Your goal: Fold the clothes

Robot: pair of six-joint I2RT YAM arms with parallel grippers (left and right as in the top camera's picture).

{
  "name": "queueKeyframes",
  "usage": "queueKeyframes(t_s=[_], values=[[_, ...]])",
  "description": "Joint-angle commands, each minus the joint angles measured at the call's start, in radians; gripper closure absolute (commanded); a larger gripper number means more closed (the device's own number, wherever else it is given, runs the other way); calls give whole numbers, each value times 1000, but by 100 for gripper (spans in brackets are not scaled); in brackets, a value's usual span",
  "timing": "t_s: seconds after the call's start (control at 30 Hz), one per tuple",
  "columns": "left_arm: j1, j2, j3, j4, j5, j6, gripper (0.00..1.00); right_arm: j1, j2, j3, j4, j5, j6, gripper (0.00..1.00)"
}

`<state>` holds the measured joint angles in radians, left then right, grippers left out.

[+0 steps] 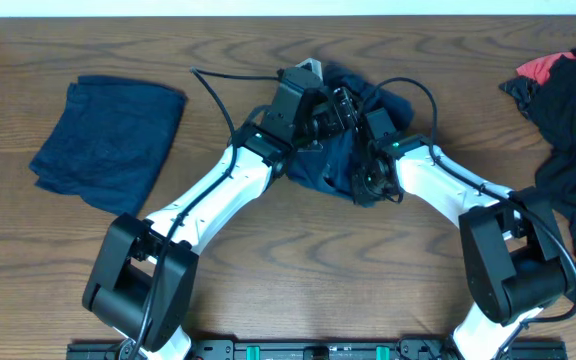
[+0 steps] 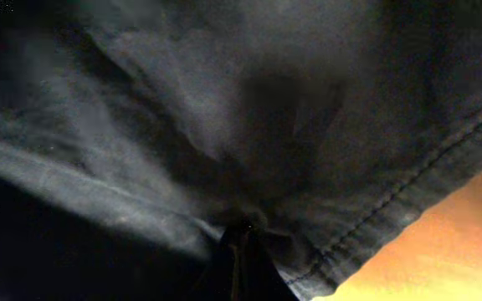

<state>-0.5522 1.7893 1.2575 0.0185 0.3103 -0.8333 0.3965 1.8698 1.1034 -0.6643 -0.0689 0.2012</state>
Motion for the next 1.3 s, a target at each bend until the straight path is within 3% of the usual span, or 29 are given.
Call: queueKeyframes(t_s=[0.0,0.3,0.5,1.0,1.27], values=[[40,-50,23,-10,29,127,23,-26,-39,3,-90,127,8,99],[239,-94,23,-97,29,142,23,-165,-332,111,-157,145,2,93],[282,-60,23,-153,27,158,23,-170,-416,137,-77,-159,-171,96],[258,126,22,-306,26,187,24,-160,-99,129,-84,-169,-135,99],[236,158,-2,-476,60,262,27,-160,22,129,-36,-23,-74,99]])
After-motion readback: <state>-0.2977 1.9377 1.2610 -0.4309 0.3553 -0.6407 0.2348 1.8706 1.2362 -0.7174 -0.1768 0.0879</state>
